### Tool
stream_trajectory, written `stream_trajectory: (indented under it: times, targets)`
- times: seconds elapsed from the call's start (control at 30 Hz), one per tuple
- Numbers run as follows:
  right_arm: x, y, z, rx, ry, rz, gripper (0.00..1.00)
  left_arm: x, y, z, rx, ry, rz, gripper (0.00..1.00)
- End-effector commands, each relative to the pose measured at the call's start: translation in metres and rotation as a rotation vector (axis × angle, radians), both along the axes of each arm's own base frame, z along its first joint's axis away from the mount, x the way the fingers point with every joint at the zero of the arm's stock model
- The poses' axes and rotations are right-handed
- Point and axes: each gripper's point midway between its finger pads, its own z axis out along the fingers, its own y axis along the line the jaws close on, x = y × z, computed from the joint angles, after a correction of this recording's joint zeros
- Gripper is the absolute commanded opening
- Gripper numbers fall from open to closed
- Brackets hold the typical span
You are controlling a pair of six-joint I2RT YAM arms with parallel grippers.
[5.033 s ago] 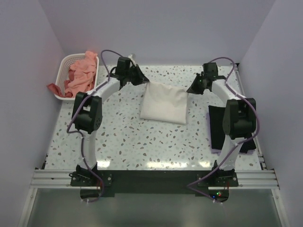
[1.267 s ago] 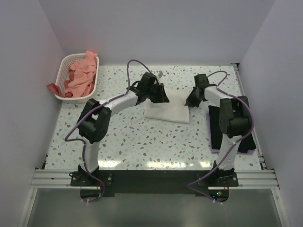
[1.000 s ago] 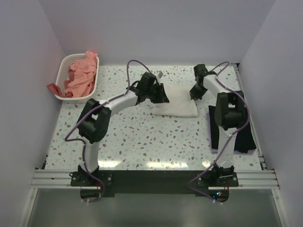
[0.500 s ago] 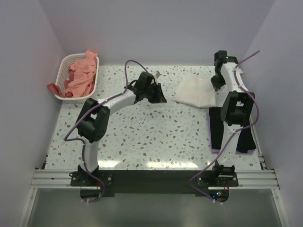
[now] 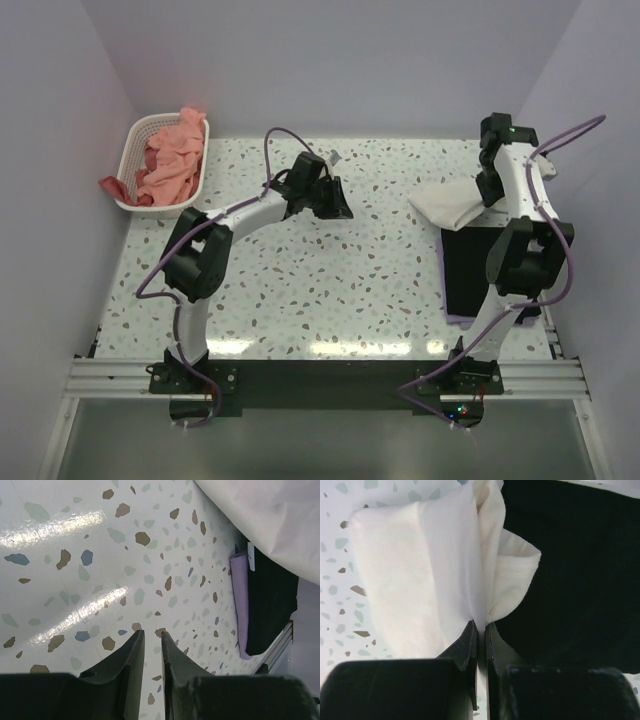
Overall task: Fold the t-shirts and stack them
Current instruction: Neatly place the folded tshirt to the corner
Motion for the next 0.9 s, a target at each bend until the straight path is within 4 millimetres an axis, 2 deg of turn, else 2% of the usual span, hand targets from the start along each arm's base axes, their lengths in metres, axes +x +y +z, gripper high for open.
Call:
stream_trajectory:
  times: [0.0,0.3,0.63,0.87]
  targets:
    - [-0.022,-0.017,0.03,-0.096,-0.06,-0.09,0.0,0.004,-0.005,0.043,-0.061,-0.092,-0.031,0.24]
    - [-0.027,-0.022,0.035,-0.068,-0.025,-0.051,0.0,0.004,-0.004,0.045,-0.059,-0.089,-0.029,0.24]
    - [-0.028,-0.025,0.071,-0.051,-0.107,0.029,0.0,0.003,-0.002,0.036,-0.039,-0.078,-0.022,0.24]
    - [-0.019,-0.027,0.083,-0.043,-0.168,0.081,0.0,0.003,-0.001,0.033,-0.034,-0.075,-0.022,0.24]
